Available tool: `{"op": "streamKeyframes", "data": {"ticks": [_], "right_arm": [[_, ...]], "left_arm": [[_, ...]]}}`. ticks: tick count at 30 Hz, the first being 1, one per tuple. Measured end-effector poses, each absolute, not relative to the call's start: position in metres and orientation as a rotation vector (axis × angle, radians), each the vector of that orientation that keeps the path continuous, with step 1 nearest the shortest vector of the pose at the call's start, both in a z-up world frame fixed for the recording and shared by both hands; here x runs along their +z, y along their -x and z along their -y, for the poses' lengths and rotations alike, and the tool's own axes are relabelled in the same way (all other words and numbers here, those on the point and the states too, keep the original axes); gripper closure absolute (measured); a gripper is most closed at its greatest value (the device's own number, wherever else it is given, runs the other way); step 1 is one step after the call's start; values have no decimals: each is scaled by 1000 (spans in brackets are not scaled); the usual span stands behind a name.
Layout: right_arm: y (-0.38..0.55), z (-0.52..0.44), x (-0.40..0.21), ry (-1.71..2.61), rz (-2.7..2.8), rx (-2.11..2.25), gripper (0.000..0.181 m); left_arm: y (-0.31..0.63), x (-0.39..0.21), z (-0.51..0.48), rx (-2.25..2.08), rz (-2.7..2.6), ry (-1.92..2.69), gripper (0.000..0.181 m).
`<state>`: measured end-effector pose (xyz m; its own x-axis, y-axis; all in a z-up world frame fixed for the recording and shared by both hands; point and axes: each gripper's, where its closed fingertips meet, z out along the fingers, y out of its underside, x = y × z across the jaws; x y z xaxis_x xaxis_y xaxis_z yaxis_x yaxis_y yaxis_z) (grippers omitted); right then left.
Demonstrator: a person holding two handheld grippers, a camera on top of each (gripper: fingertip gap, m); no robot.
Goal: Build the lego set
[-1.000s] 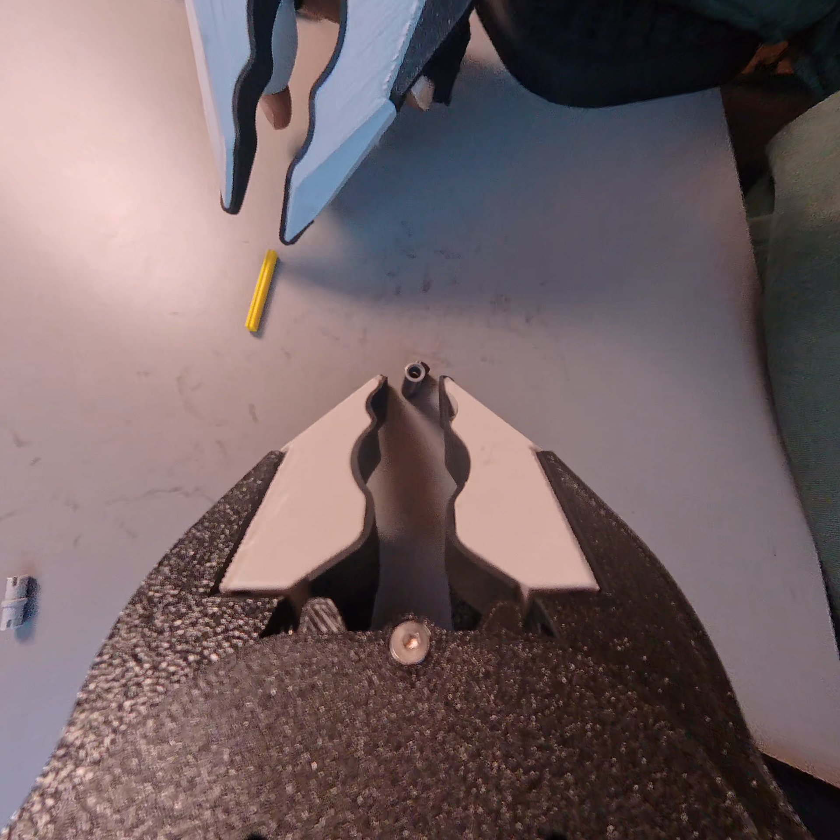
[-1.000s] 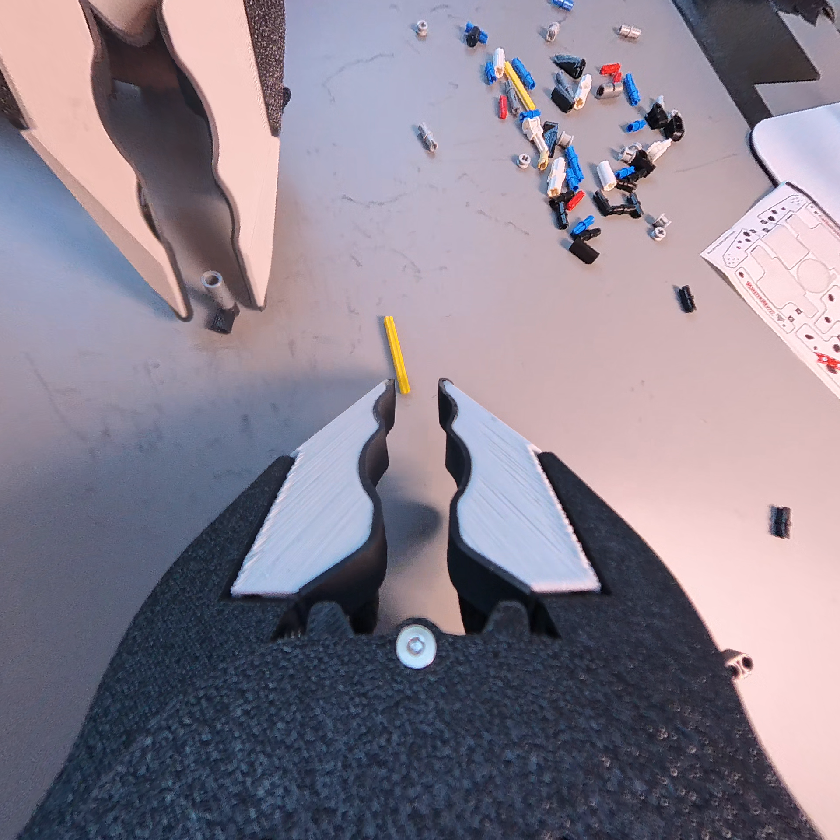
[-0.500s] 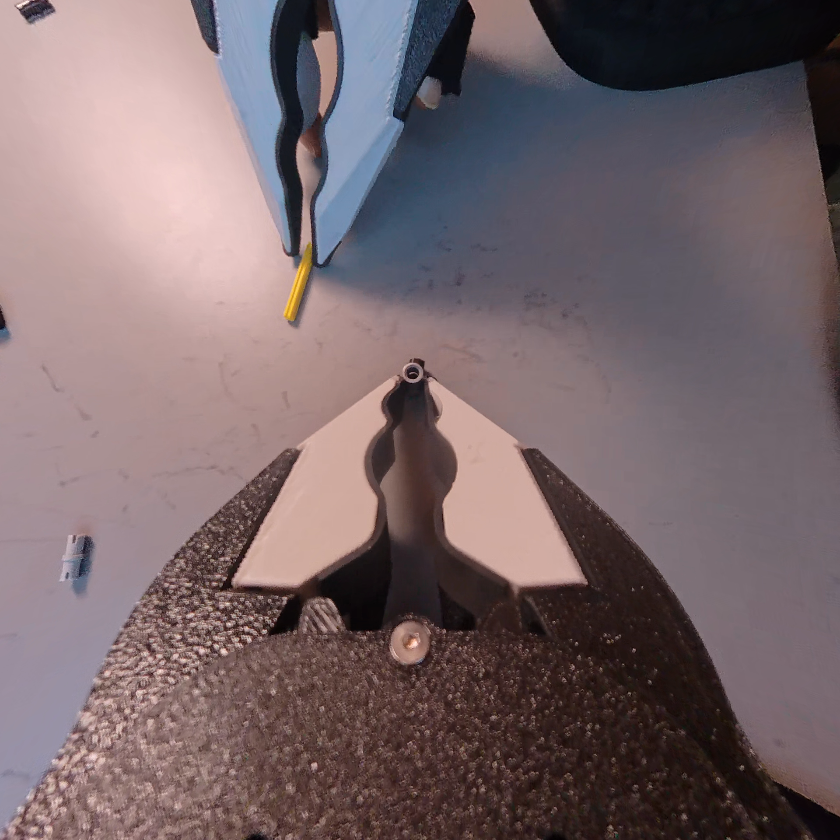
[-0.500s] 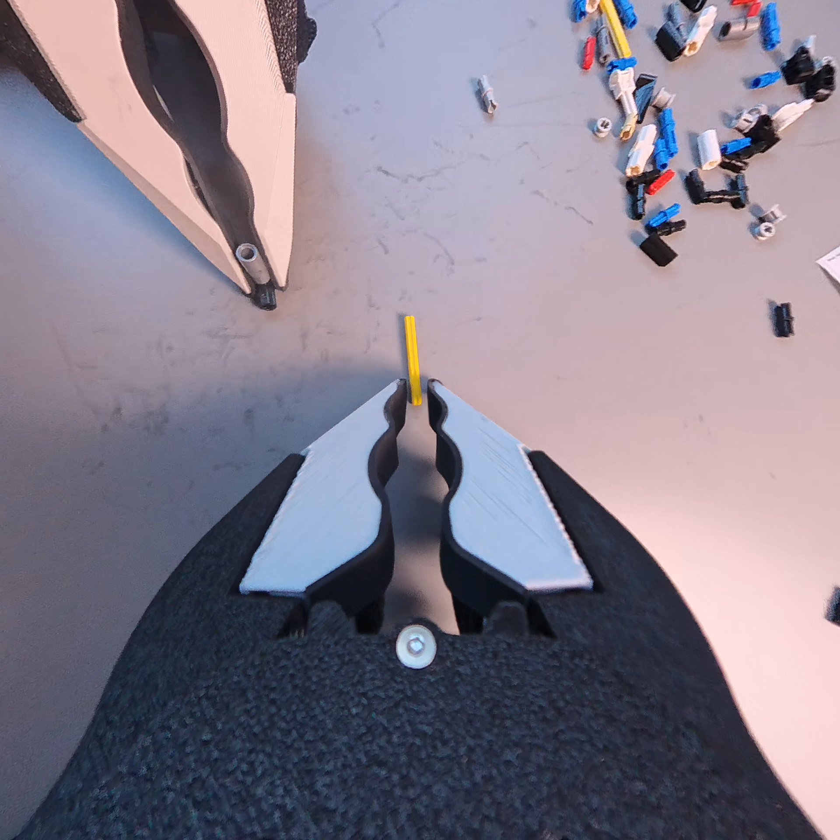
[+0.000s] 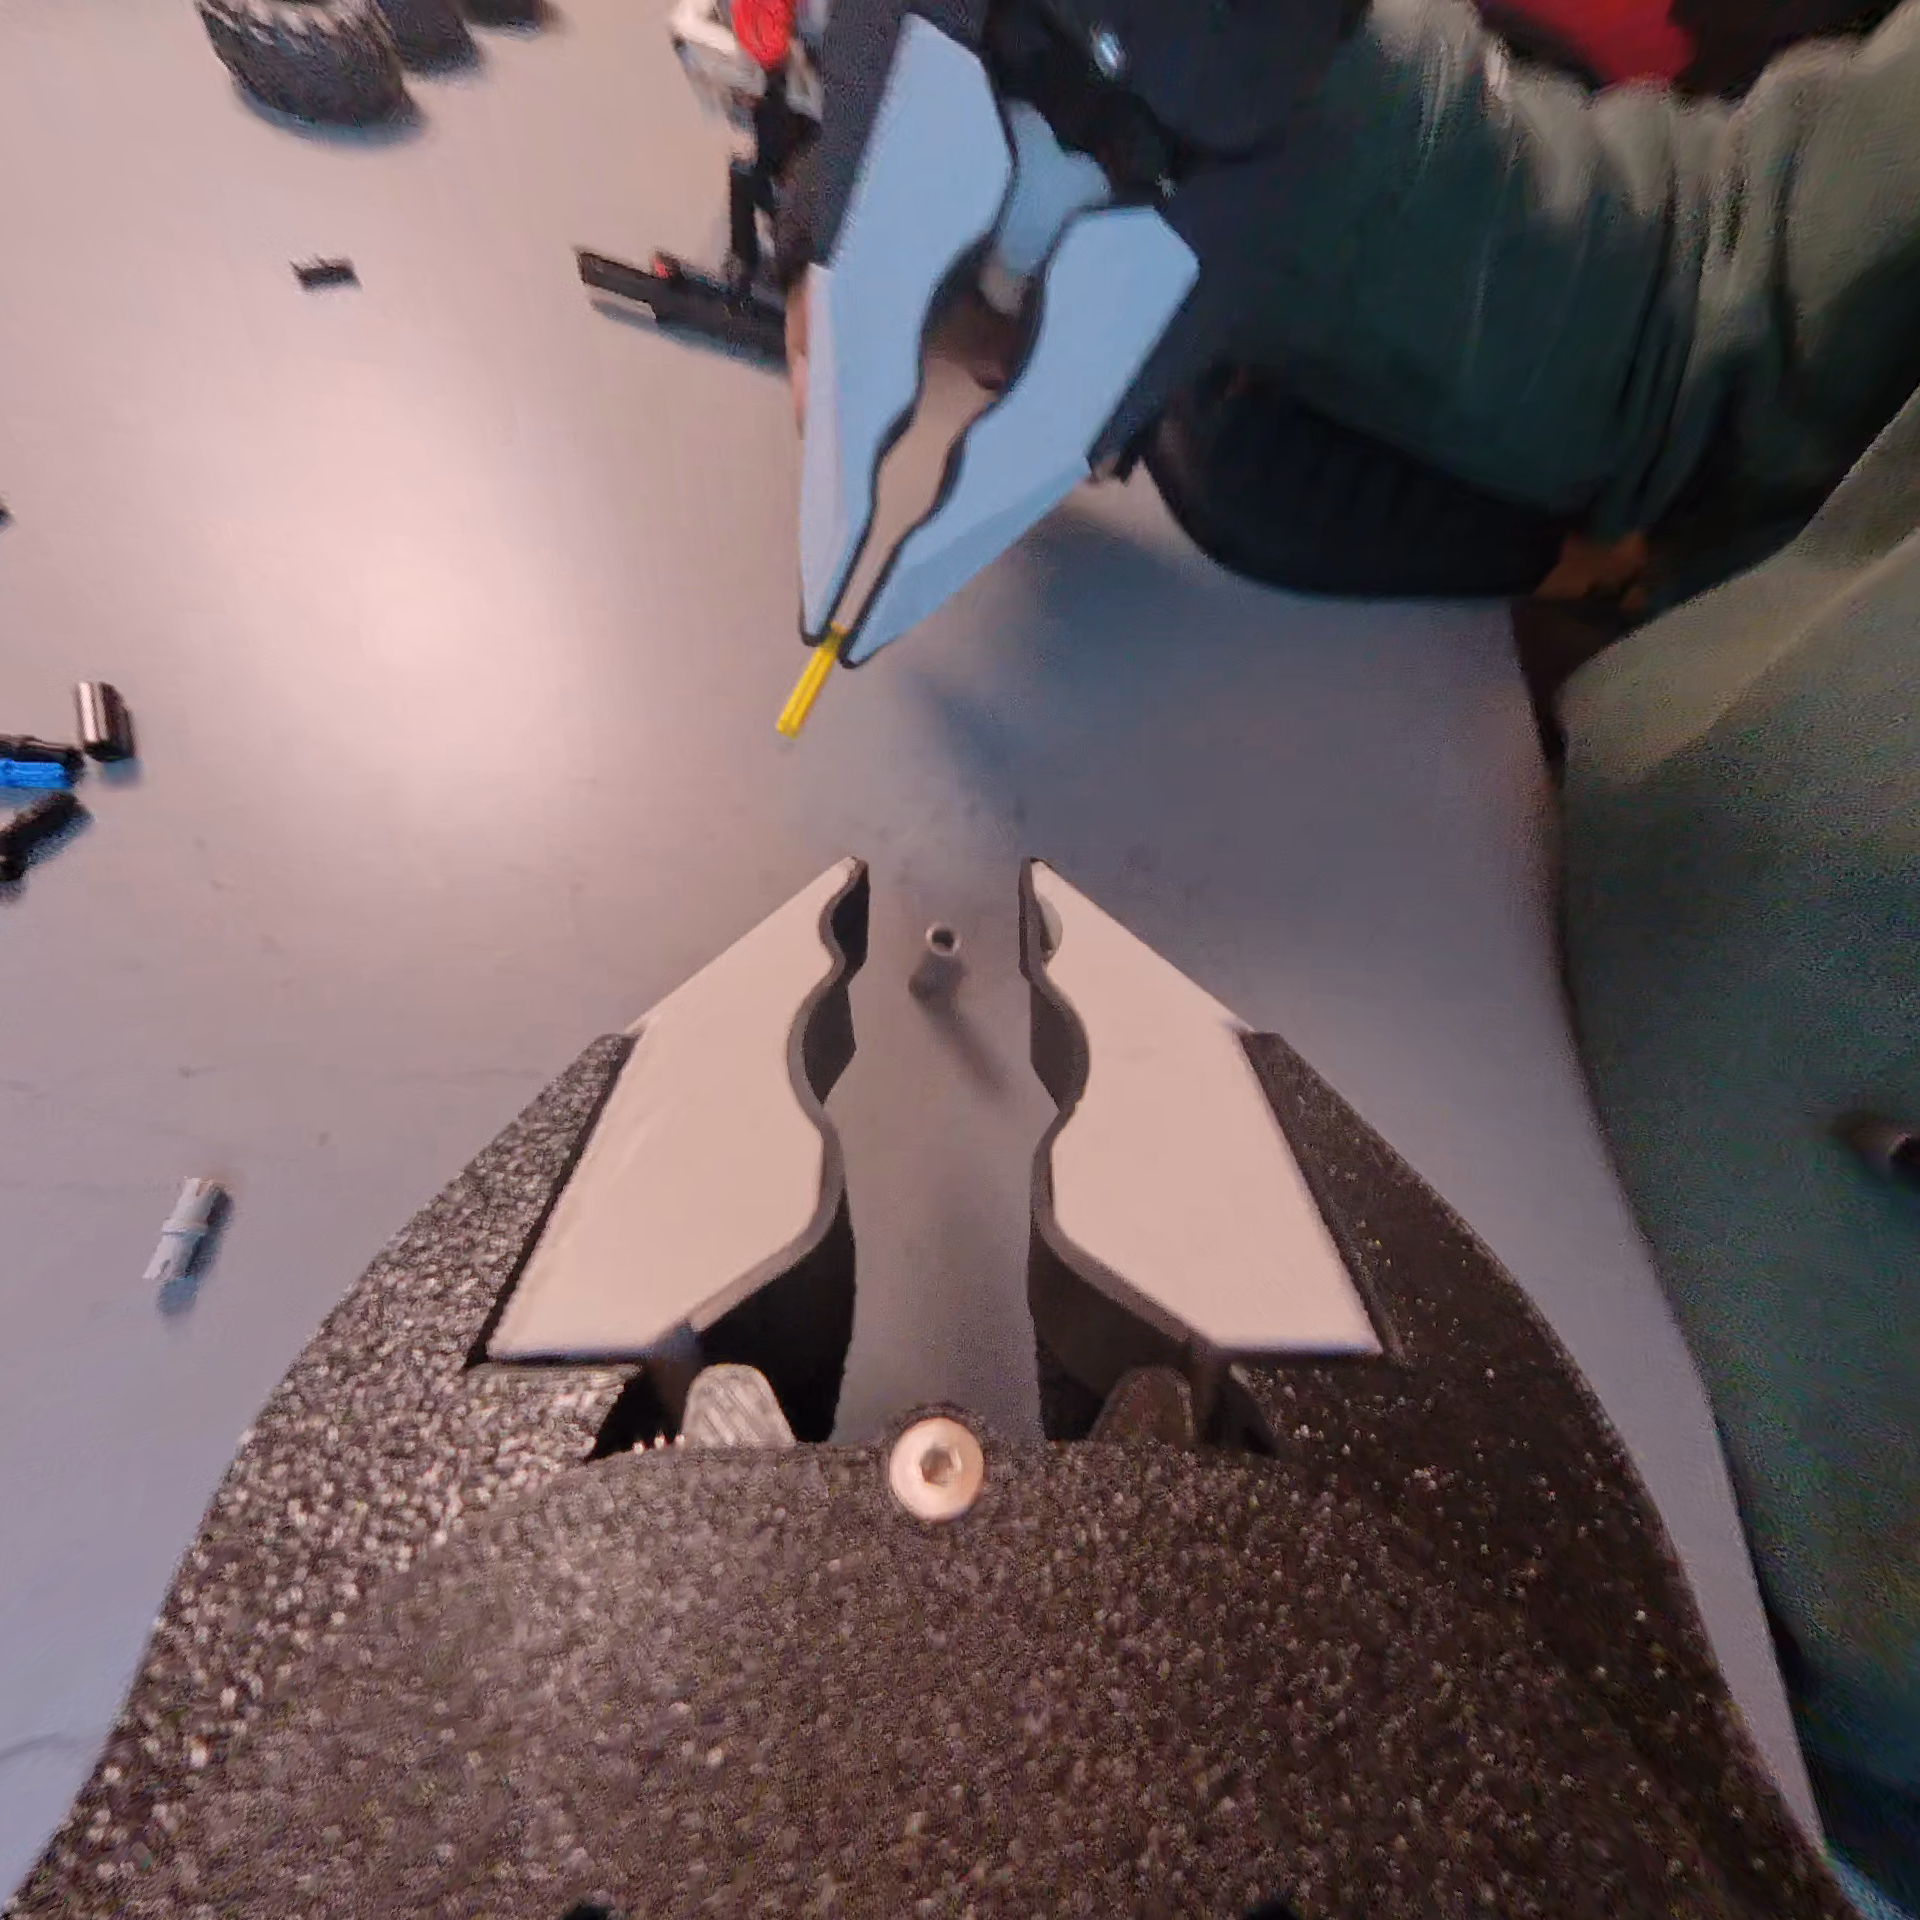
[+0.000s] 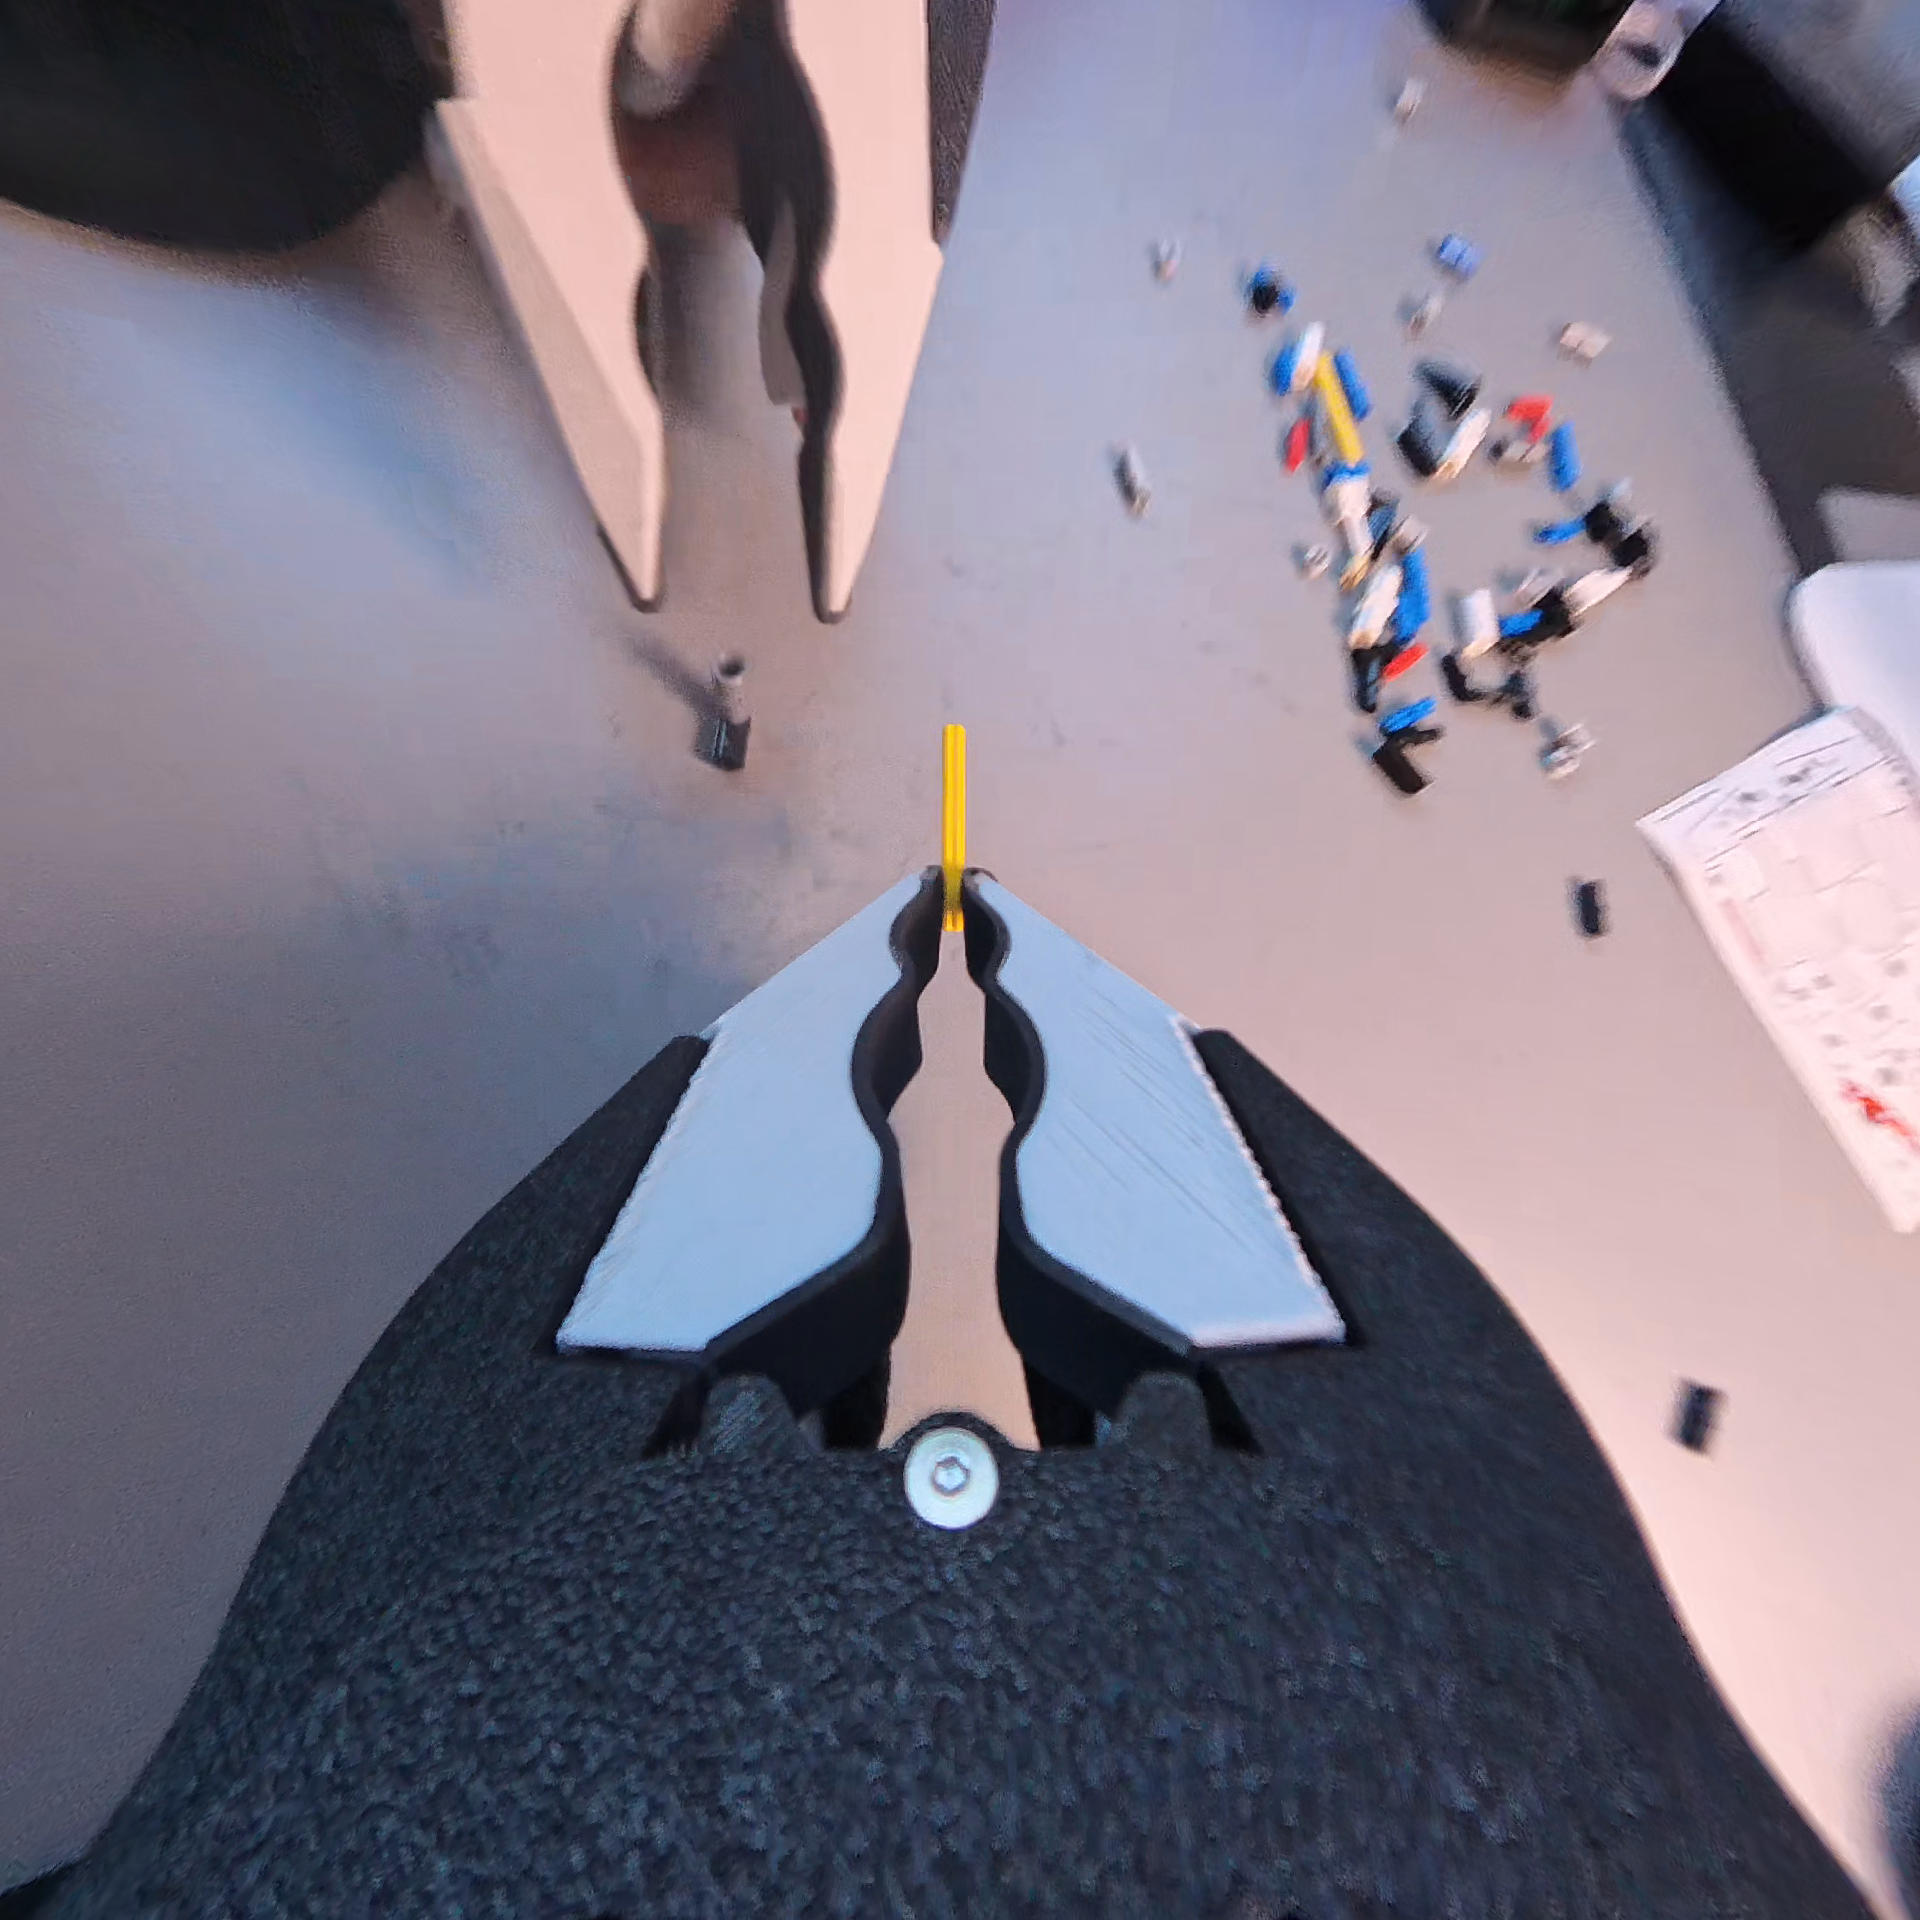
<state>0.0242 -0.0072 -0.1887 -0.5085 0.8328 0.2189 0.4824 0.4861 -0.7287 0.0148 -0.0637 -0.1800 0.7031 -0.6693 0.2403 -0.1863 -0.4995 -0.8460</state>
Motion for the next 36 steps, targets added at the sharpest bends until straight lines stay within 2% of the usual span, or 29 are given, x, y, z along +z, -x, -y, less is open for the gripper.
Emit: {"op": "streamKeyframes", "data": {"ticks": [7,13,15,19,28,36], "right_arm": [[-18,25,-143,841,2012,774,178],[-19,35,-139,758,2013,709,178],[-19,39,-137,733,2015,703,178],[-21,42,-136,712,2024,697,178],[-33,60,-96,782,1852,1270,172],[-35,68,-84,782,1787,1423,177]], "left_arm": [[-14,-148,44,-857,-368,1924,155],[-18,-135,47,-898,-367,1852,164],[-20,-134,49,-899,-386,1848,175],[-23,-134,51,-850,-433,1843,177],[-33,-95,66,-970,-481,1609,177],[-40,-84,71,-997,-497,1551,177]]}}
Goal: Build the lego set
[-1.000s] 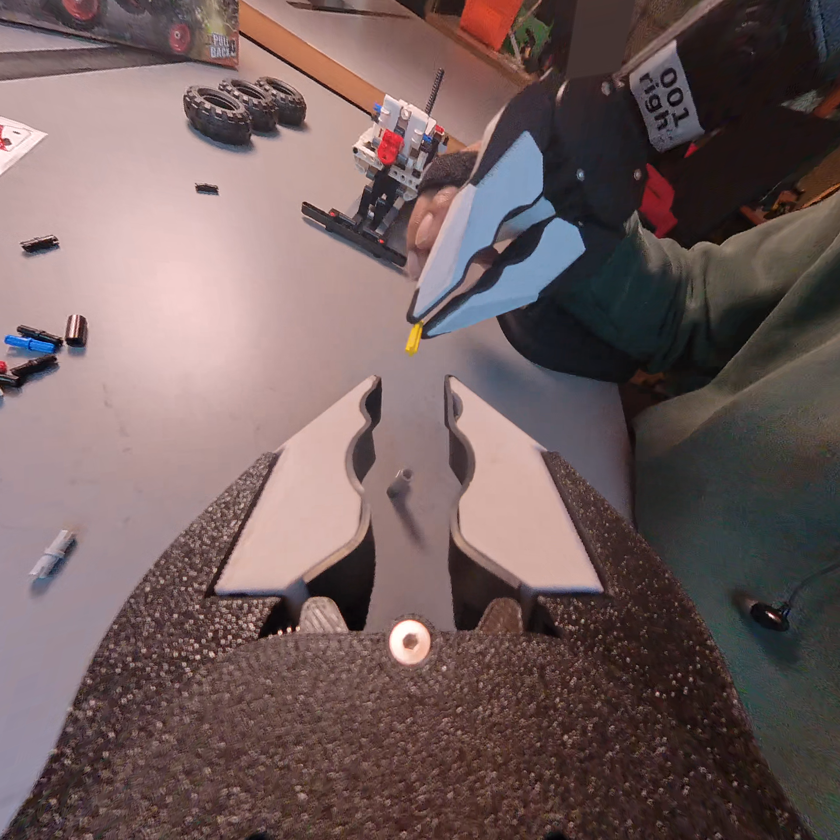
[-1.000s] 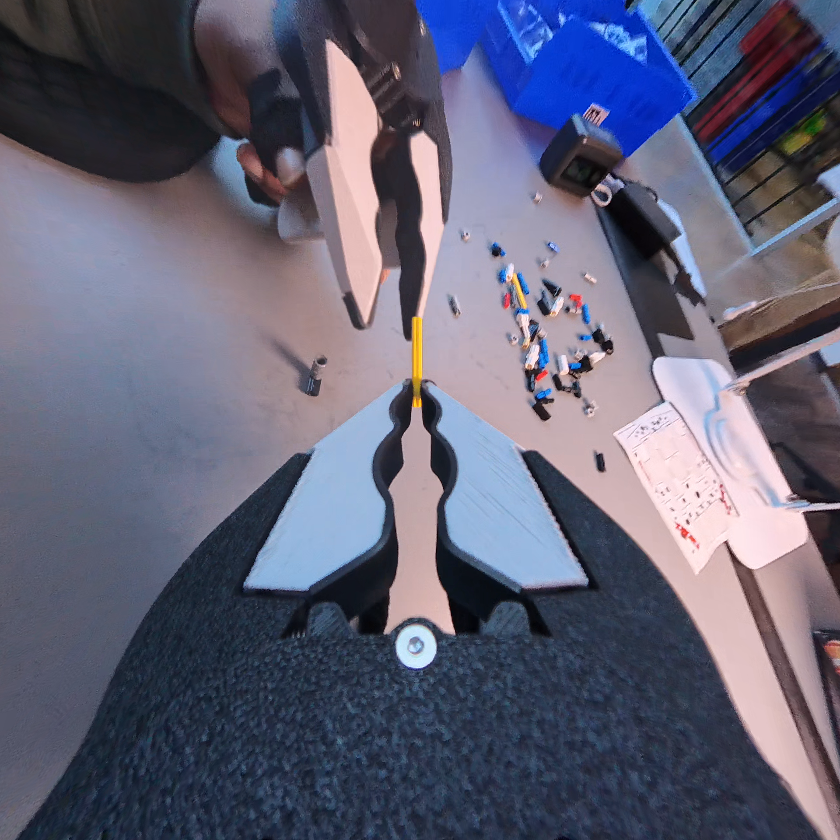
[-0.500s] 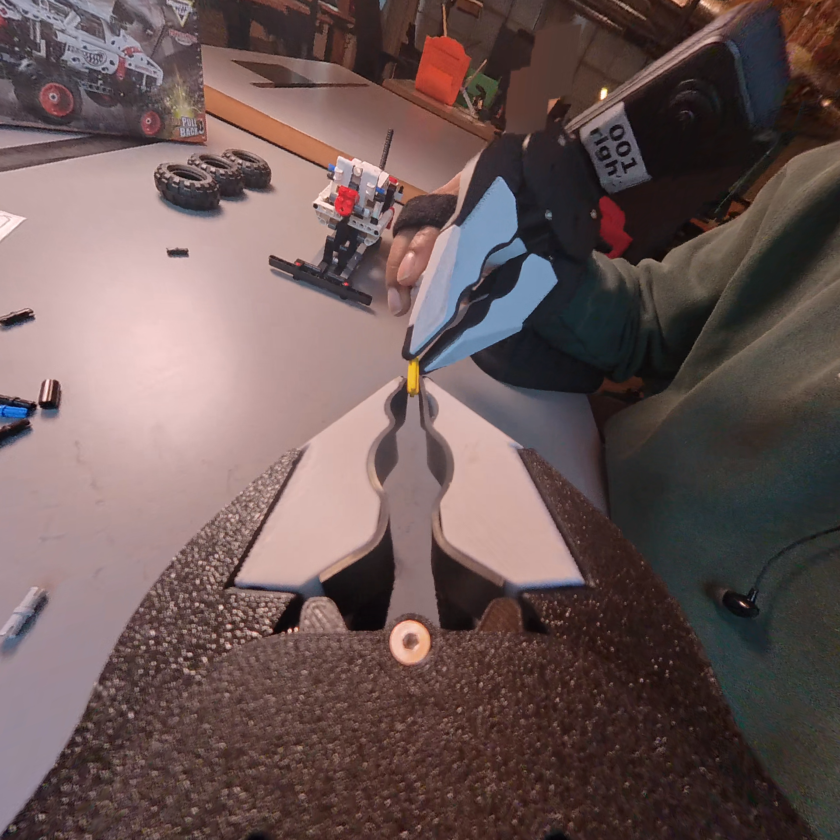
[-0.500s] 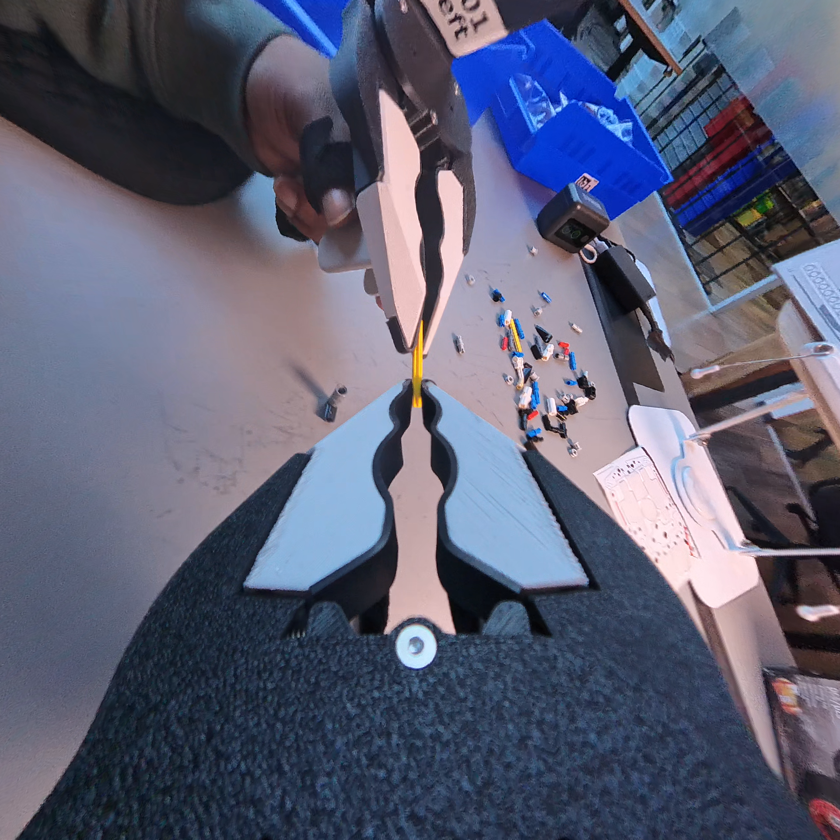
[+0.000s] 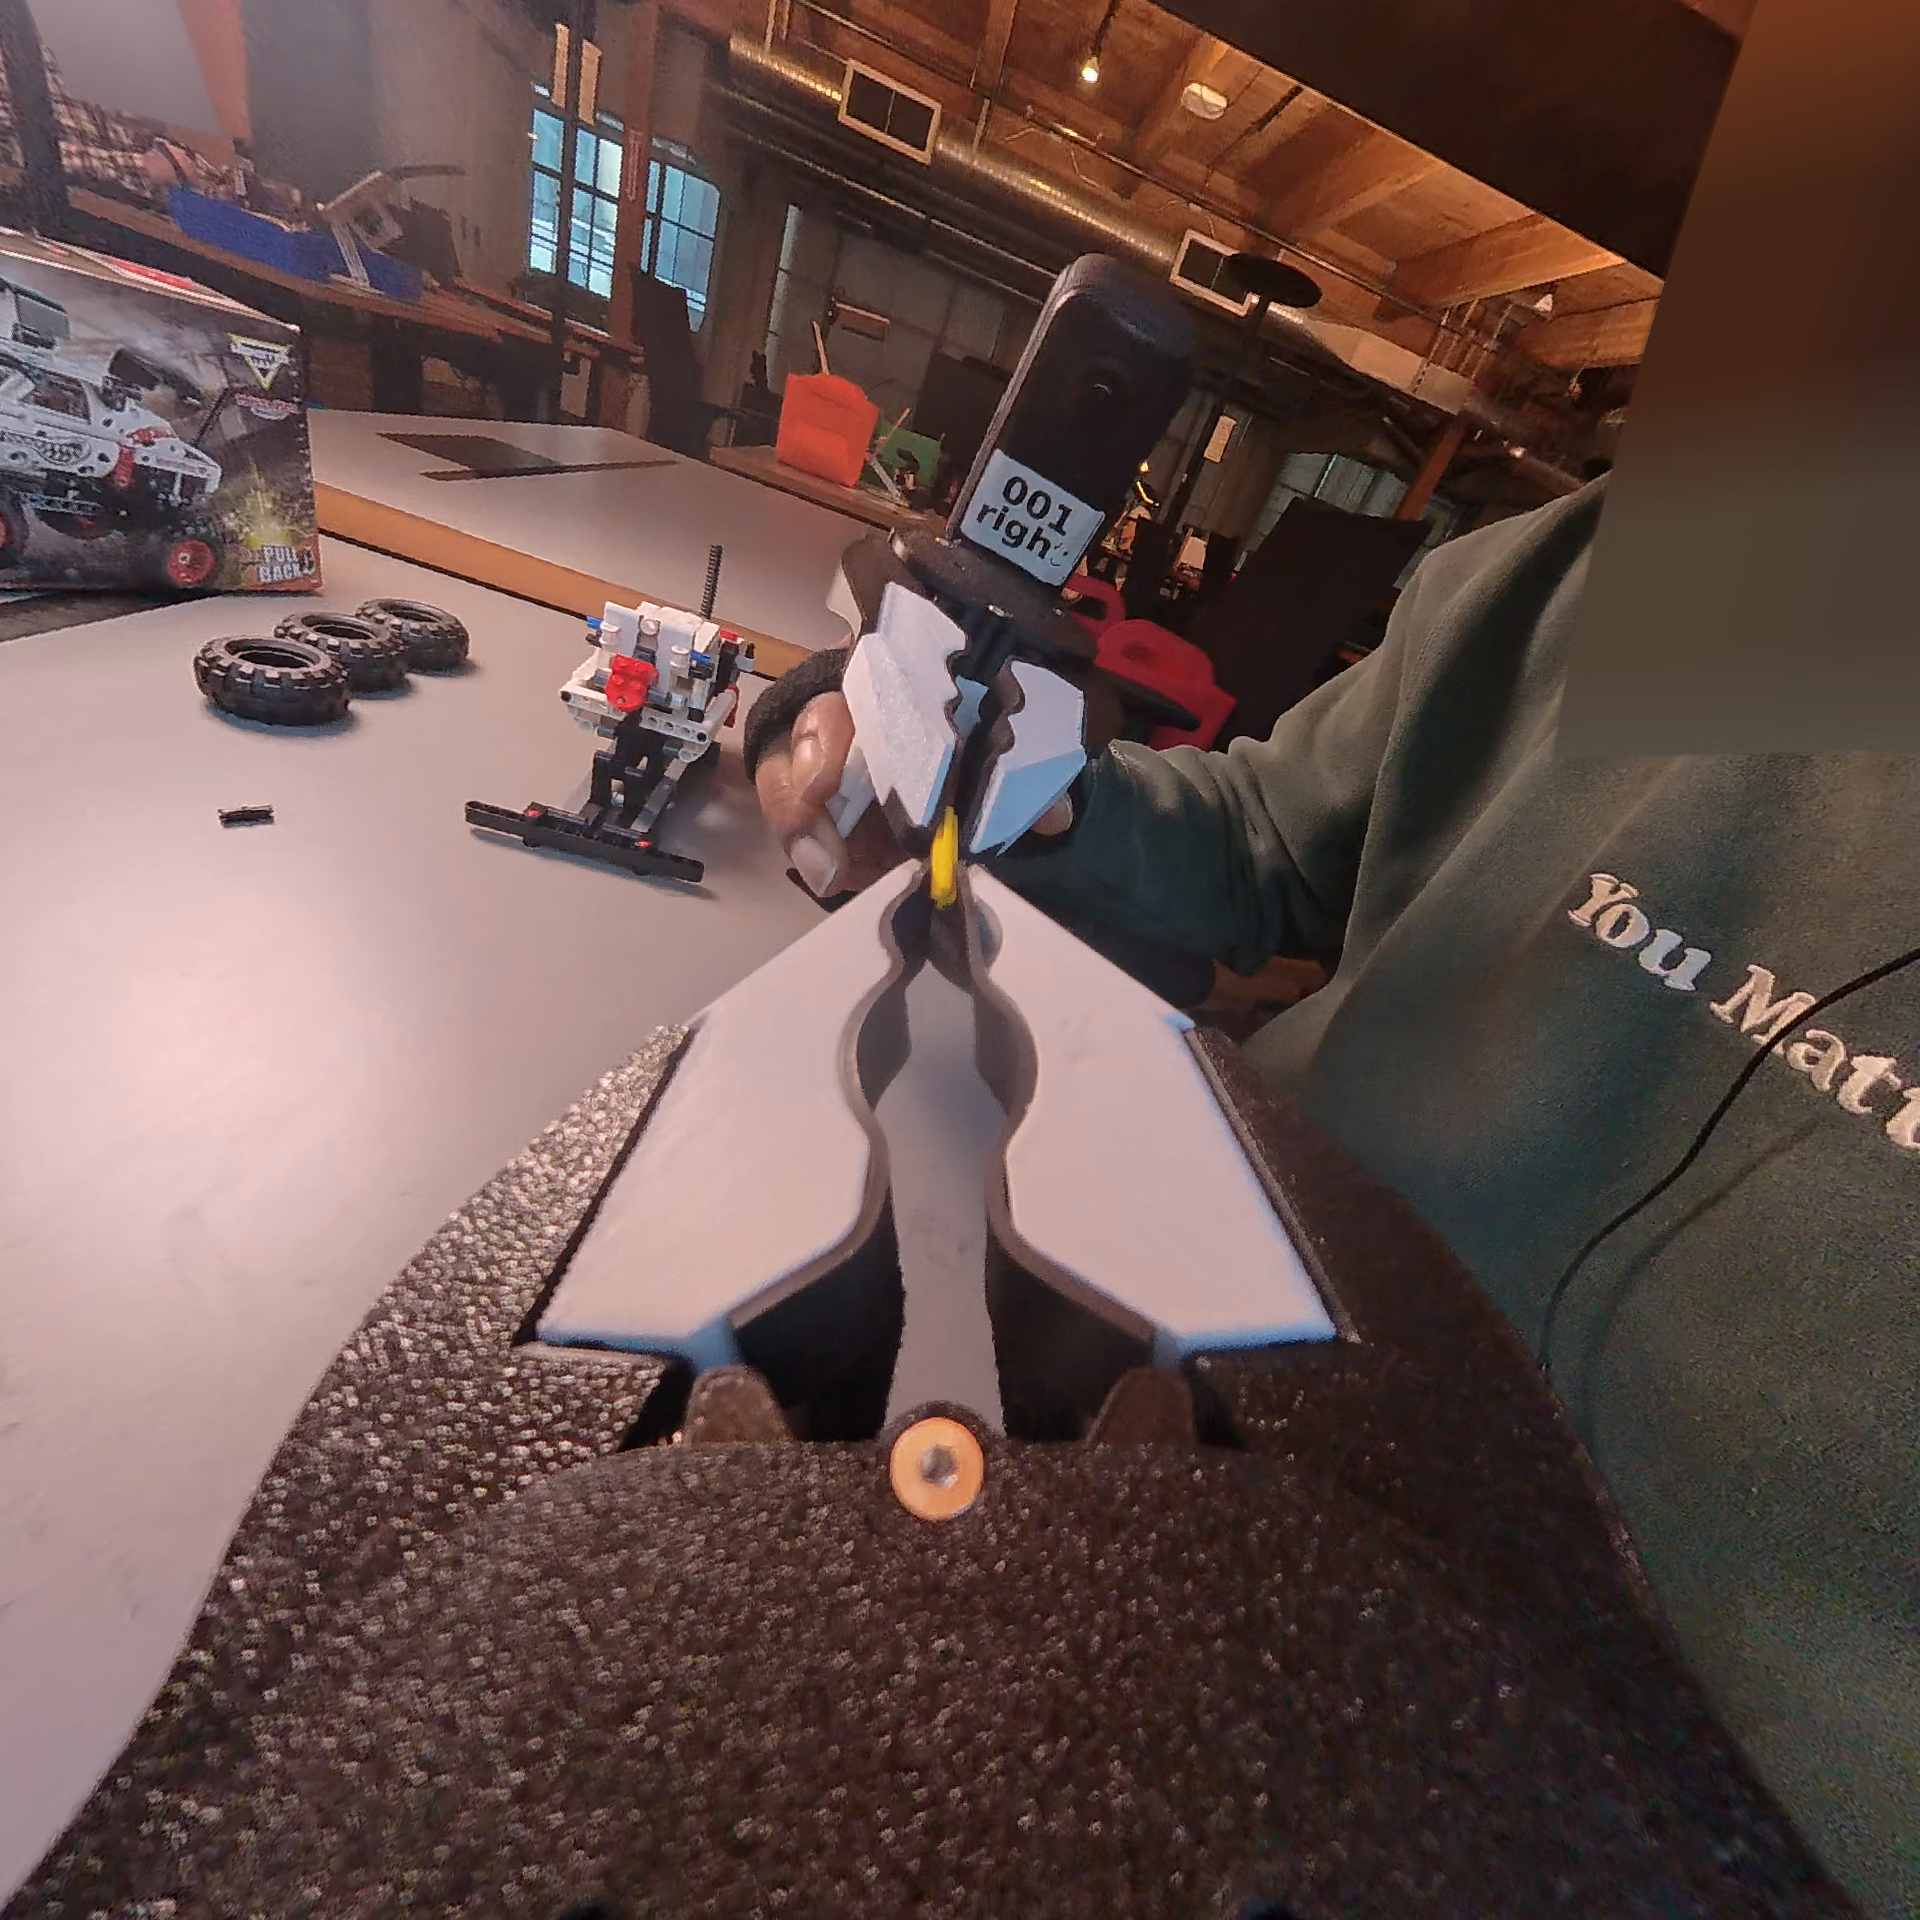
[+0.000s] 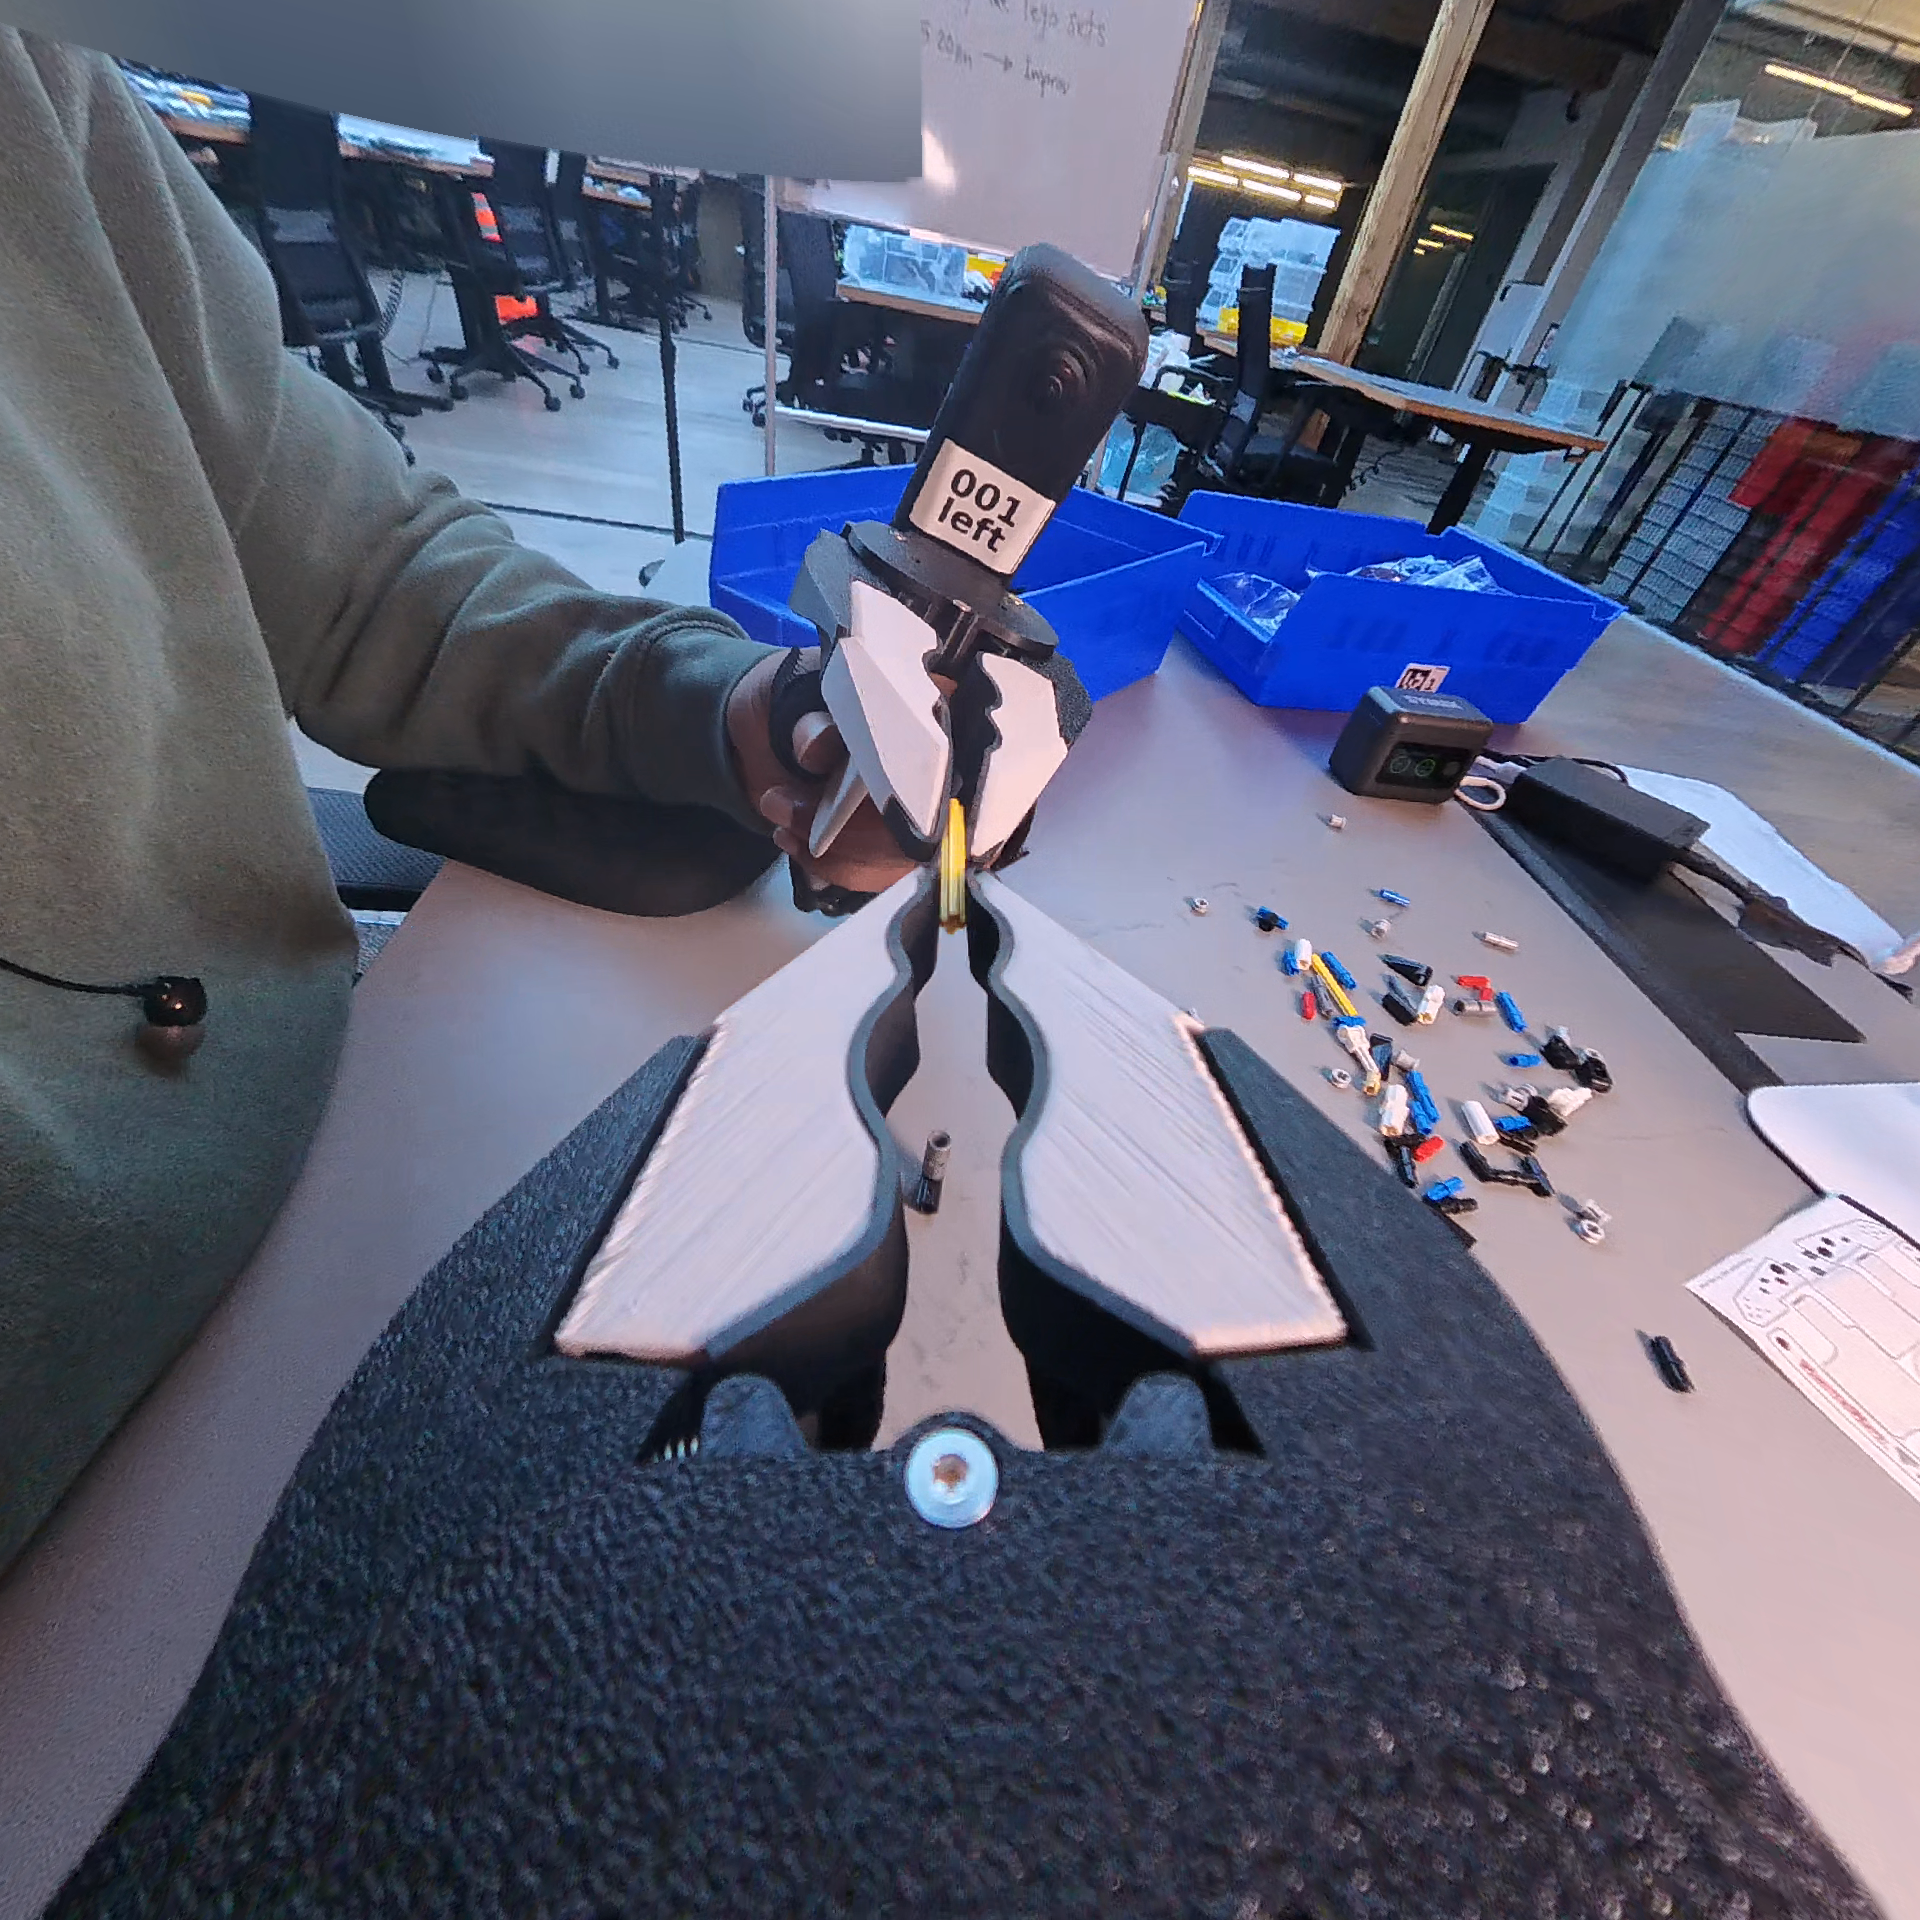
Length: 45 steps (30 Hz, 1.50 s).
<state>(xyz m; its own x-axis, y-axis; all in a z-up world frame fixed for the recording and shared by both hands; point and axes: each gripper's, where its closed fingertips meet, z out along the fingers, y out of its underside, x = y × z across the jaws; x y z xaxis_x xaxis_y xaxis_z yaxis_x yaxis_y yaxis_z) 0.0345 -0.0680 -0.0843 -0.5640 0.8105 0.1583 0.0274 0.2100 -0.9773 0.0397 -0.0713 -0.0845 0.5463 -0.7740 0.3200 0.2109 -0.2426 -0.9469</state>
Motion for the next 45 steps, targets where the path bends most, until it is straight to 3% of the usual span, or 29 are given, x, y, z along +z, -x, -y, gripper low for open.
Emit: {"op": "streamKeyframes", "data": {"ticks": [8,11,15,22,25,33,45], "right_arm": [[-30,65,-89,844,1769,1480,177],[-31,52,-99,919,1804,1445,177],[-41,38,-121,1012,1855,1406,177],[-55,37,-146,1054,1927,1342,178],[-56,37,-150,1056,1938,1339,178],[-57,45,-153,988,1966,1315,178],[-57,54,-154,958,1979,1353,178]], "left_arm": [[-33,-93,66,-982,-467,1598,172],[-20,-124,61,-832,-522,1766,157],[-12,-187,66,-533,-754,2026,154],[-22,-224,67,-463,-899,2192,161],[-23,-226,66,-404,-946,2176,174],[-42,-169,65,-673,-799,1911,174],[-48,-162,68,-753,-778,1874,174]]}}
